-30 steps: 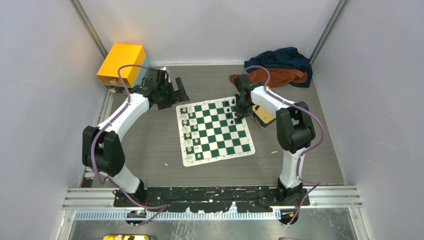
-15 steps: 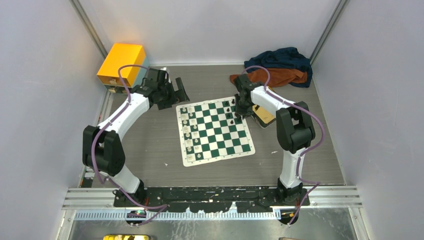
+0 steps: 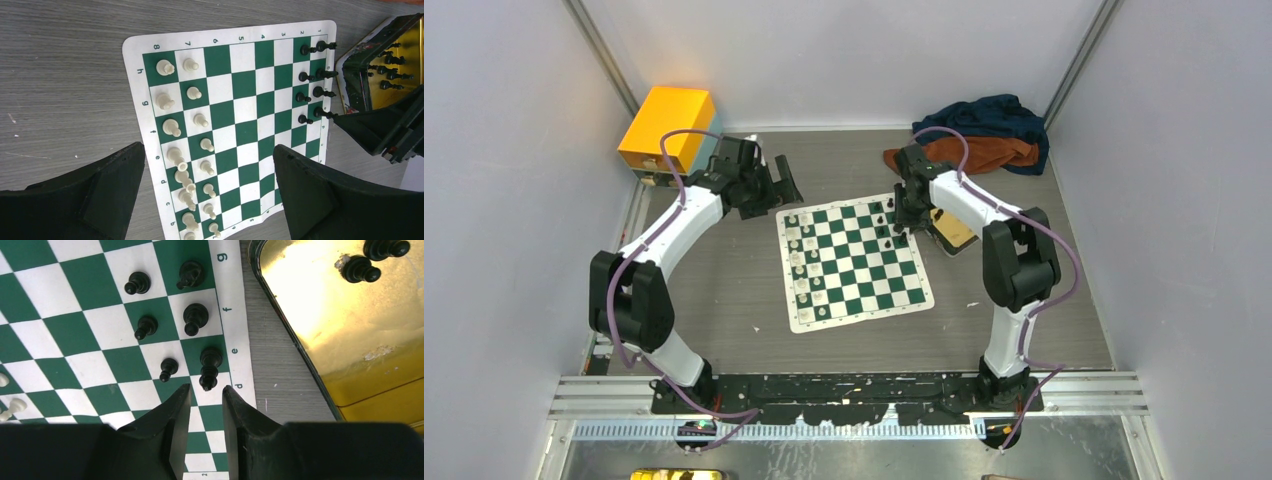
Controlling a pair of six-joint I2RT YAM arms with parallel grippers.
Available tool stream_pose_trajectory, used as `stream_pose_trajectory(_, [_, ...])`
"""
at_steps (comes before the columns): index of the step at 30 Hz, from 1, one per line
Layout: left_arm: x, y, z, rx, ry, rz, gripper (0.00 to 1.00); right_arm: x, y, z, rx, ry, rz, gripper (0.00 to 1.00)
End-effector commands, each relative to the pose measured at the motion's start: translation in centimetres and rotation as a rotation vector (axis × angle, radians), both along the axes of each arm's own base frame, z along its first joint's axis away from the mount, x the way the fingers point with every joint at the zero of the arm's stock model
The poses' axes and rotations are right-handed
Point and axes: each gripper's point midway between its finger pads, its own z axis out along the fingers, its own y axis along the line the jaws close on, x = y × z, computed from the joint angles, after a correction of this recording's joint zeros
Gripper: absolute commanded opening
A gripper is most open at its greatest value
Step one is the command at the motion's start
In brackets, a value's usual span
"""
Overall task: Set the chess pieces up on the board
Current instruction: Place the chess piece on the chessboard, then pick up the chess piece from the storage box.
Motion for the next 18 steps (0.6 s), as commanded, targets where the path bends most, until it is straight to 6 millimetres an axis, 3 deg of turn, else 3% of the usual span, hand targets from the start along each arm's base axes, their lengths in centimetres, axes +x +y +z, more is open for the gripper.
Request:
stream_pose_trajectory(1, [1.1, -0.7, 2.7, -0.032, -0.079, -0.008, 1.00, 1.4, 0.8, 6.3, 0.066, -0.148, 0.004, 0.36])
stream_pose_trajectory(9, [1.1, -0.6, 3.4, -0.034, -0.091, -0.003, 1.00, 3.5, -1.1, 10.7, 0.025, -0.289, -0.082, 0.37])
stream_pose_trajectory(13, [1.4, -0.7, 3.7, -0.035, -0.099, -0.005, 1.00, 4.7, -3.8, 11.2, 0.002, -0.314, -0.170, 0.38])
stream_pose_trajectory(18, [1.8, -1.0, 3.8, -0.047, -0.102, -0.007, 1.00, 6.0, -8.5, 10.3, -0.007, -0.300, -0.305, 0.38])
